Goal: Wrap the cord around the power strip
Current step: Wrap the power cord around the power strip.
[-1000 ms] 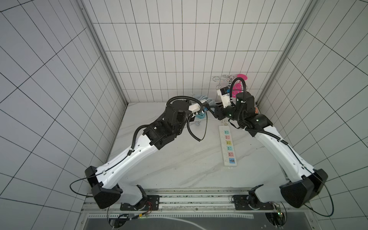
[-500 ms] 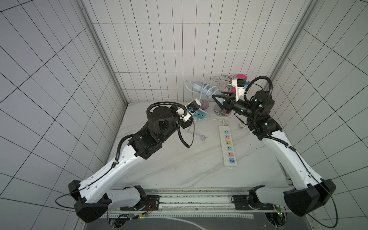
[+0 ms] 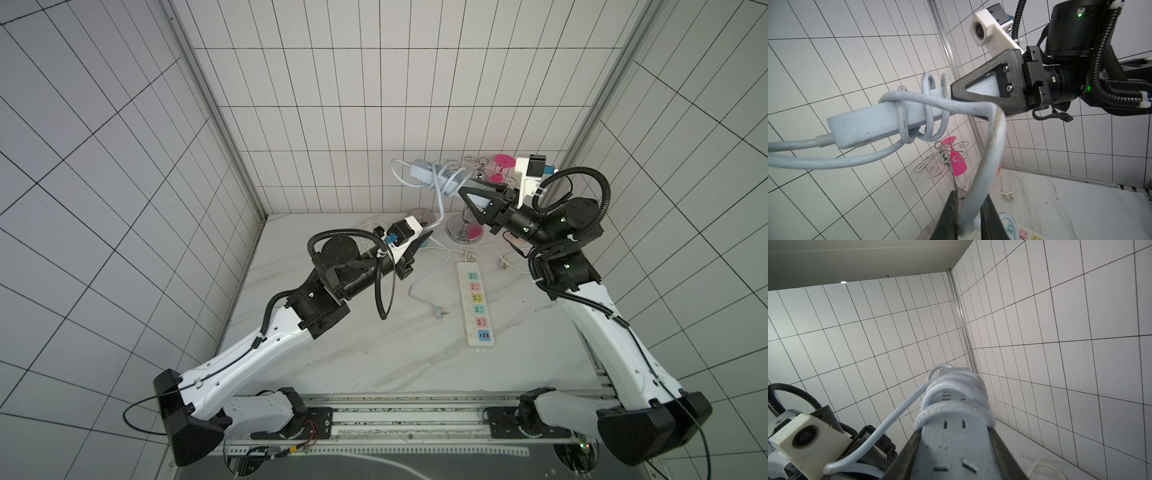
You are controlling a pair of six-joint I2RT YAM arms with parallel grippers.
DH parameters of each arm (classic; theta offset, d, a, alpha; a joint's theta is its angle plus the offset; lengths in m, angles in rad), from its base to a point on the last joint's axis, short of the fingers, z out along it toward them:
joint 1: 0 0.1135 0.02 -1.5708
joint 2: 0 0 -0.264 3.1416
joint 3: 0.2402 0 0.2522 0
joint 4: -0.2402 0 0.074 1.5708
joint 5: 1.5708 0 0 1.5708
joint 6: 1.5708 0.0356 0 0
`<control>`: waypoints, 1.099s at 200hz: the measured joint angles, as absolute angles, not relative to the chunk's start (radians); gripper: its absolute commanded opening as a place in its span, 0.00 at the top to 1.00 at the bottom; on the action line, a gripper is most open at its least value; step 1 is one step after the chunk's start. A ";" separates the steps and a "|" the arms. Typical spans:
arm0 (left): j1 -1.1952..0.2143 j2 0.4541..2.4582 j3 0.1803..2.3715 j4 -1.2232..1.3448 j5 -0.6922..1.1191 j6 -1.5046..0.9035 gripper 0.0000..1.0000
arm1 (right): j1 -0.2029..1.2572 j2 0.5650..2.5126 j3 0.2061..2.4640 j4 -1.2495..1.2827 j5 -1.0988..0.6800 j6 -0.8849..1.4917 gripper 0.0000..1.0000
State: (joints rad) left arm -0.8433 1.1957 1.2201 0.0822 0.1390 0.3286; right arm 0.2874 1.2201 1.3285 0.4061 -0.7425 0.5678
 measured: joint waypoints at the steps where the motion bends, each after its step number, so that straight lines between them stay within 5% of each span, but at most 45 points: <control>1: -0.843 1.196 1.219 0.083 0.139 0.329 0.78 | 0.287 1.220 1.328 0.408 -0.744 0.570 1.00; 117: -0.843 1.072 0.973 0.205 0.194 0.268 0.50 | 0.255 1.252 1.418 0.522 -0.857 0.709 1.00; 220: -0.836 0.889 0.822 0.119 0.194 0.312 0.49 | 0.220 1.276 1.597 0.469 -0.923 0.729 1.00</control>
State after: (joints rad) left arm -0.8356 0.8894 0.8223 0.1188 0.1944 0.3122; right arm 0.2203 1.2762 1.5974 0.4694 -0.9230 0.7292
